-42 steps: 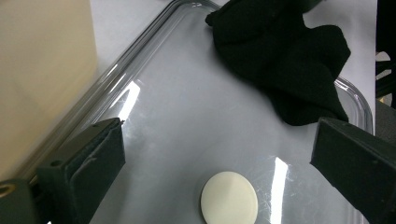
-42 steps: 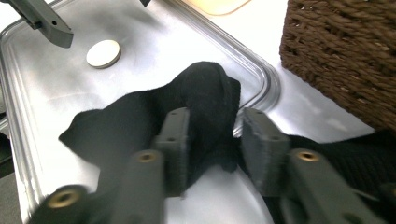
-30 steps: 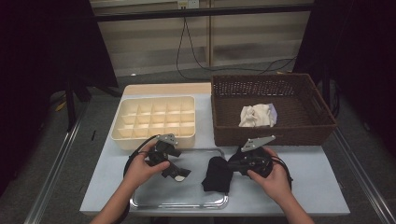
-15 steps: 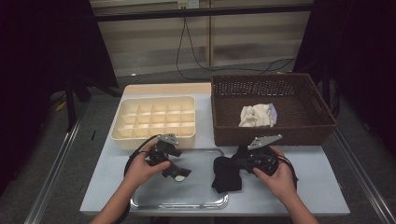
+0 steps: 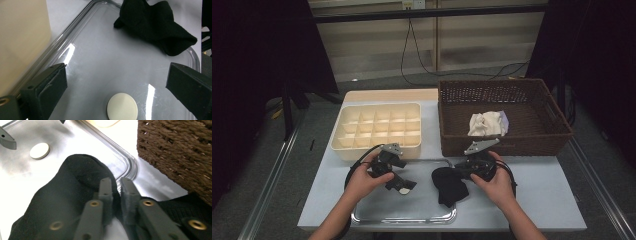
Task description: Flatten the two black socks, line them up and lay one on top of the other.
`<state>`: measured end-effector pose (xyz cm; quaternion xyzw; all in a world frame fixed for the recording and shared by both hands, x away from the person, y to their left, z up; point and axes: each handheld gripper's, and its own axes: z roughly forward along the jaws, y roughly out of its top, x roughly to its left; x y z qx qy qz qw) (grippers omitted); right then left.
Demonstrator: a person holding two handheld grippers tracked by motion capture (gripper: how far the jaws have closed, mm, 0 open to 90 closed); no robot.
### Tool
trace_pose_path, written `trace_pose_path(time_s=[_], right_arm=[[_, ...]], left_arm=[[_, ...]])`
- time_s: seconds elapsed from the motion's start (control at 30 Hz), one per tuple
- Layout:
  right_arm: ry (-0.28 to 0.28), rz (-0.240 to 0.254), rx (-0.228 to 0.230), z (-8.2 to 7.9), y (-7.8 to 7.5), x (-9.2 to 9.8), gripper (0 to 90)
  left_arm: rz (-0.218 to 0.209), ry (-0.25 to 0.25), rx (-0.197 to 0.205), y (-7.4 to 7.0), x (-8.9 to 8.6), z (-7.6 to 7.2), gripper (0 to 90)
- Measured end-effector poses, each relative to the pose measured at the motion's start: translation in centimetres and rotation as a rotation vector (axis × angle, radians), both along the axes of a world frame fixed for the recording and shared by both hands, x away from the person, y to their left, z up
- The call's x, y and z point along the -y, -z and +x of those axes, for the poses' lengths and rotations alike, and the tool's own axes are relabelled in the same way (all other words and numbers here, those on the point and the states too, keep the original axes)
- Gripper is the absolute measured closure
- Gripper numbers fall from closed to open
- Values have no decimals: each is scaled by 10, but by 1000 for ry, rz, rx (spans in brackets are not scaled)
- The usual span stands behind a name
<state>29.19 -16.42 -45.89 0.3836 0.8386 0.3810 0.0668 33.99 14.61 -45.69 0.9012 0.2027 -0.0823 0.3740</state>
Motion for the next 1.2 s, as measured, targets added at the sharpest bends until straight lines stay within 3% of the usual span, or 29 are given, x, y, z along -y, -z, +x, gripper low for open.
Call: trace_pose_path(time_s=[0.23, 0.43, 0.57, 0.6, 0.63, 0.7, 0.73, 0.8, 0.83, 0.93, 0.97, 1.0, 1.03, 1.2], right_arm=[[12, -5, 8, -12, -4, 8, 618], [7, 3, -18, -27, -7, 17, 516], [-20, 23, -33, -37, -2, 18, 541], [-22, 18, -50, -39, -1, 17, 556], [-25, 7, -55, -39, 0, 17, 577], [-40, 15, -78, -39, 3, 16, 688], [-47, 12, -95, -39, 4, 16, 728], [-51, 5, -113, -38, 6, 16, 834], [-52, 16, -120, -38, 7, 16, 864], [-51, 8, -139, -36, 7, 15, 880], [-49, 7, -126, -34, 7, 15, 883], [-45, 3, -130, -34, 6, 14, 883], [-45, -3, -123, -33, 5, 14, 883], [-23, -21, -99, -24, 1, 19, 882]], left_arm=[[-9, -6, 0, 0, 0, 0, 32], [-4, -8, 1, -1, 0, 0, 32], [-3, -7, 6, 0, 0, 0, 32], [21, -8, 15, -2, 0, 0, 32], [6, -10, 10, -2, 1, -1, 32], [-7, -9, 4, -1, 1, -1, 32], [21, -6, 16, -2, 1, -1, 32], [22, -4, 16, -2, 0, 0, 32], [-7, -9, 6, -1, 0, -1, 32], [19, -11, 19, -2, 0, 0, 32], [3, -8, 14, -1, 0, 0, 32], [23, -10, 20, -2, 0, 0, 32], [3, -5, 9, -1, 0, 0, 32], [1, -1, 12, 0, 0, 0, 32]])
